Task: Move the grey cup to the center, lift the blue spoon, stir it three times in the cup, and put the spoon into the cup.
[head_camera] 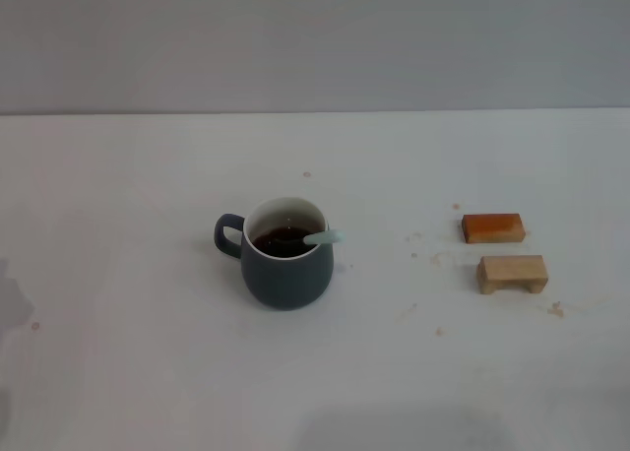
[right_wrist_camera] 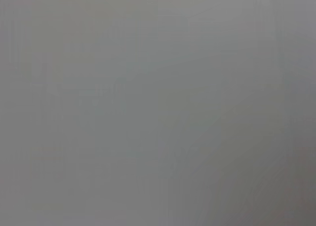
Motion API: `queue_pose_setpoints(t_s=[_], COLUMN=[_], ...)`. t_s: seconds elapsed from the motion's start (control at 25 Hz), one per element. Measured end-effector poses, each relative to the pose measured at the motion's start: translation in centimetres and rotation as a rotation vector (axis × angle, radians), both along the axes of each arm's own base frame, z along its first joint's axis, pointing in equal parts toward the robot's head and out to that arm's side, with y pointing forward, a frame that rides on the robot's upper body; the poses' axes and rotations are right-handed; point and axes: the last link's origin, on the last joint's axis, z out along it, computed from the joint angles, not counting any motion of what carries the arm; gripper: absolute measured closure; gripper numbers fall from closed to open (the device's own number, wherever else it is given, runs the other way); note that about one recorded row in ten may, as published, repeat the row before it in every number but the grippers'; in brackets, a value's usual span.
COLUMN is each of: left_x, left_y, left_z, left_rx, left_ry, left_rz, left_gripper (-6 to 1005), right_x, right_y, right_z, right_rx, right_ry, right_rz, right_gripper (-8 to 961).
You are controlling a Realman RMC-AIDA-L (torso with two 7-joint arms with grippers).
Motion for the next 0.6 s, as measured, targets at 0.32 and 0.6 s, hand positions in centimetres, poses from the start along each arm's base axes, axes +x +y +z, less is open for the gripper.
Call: queue_pose_setpoints(t_s=[0.32, 0.6], left_x=[-0.09, -0.11], left_y=[-0.21, -0.17], left_z=[0.02, 0.0], left_rx=[0.002, 0.0], left_ry=[-0.003, -0.003], left_rz=[0.003, 0.004], left_gripper=[1001, 1001], right_x=[-0.03, -0.07], right_y=[0.01, 0.08], right_z=[0.02, 0.03], right_rx=[0.002, 0.002], right_ry=[0.0, -0.001], right_rz=[0.002, 0.005], right_gripper=[287, 287])
